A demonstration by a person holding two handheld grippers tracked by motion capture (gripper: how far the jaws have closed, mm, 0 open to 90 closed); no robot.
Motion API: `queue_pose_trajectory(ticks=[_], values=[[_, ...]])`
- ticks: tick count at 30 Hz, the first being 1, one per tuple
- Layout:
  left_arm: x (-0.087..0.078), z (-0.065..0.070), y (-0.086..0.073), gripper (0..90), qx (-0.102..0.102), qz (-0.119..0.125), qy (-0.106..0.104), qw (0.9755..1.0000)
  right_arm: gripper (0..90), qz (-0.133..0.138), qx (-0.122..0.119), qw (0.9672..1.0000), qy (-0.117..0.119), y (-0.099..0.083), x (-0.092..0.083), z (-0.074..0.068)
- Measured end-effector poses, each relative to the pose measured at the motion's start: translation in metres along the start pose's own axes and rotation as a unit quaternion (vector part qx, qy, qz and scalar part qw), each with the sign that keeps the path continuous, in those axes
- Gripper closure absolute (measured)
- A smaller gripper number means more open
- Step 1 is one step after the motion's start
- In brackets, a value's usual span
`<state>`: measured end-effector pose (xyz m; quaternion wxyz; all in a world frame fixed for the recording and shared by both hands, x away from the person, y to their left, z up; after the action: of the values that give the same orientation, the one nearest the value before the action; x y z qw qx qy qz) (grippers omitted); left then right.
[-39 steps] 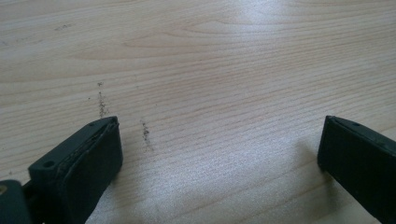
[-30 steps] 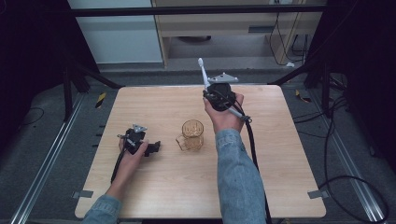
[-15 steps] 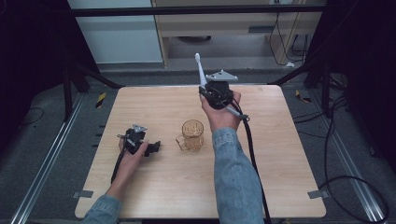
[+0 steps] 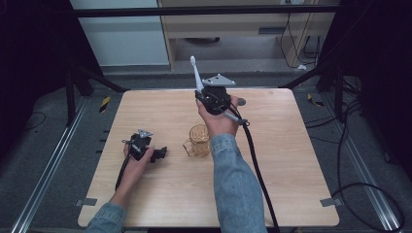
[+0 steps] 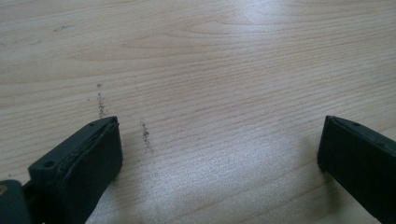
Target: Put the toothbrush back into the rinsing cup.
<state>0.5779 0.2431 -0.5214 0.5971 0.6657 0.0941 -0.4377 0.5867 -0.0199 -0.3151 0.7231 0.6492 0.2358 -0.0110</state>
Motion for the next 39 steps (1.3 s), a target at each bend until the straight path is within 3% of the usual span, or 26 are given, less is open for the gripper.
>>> queue_pose_trajectory(ticks=[26,39], values=[[0.000,0.000,0.000,0.0,0.001,0.000,-0.001,1.0000,66.9,0.007,0.010,0.9999,0.011,-0.015,0.004,-0.012],[0.000,-0.001,0.000,0.0,0.002,-0.001,-0.002,1.0000,66.9,-0.010,0.013,0.9997,0.018,-0.040,0.015,-0.017]])
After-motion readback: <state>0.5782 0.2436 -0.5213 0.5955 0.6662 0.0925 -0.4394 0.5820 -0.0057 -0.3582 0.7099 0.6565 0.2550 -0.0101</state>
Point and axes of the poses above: each handheld gripper's, and its own axes: x roughly forward along the jaws, y roughly out of its top, z roughly to its right, the point moved 2 cm from there along x, roughly forward along the jaws, and after that the axes turned 9 degrees about -y, right-handed, at the moved point
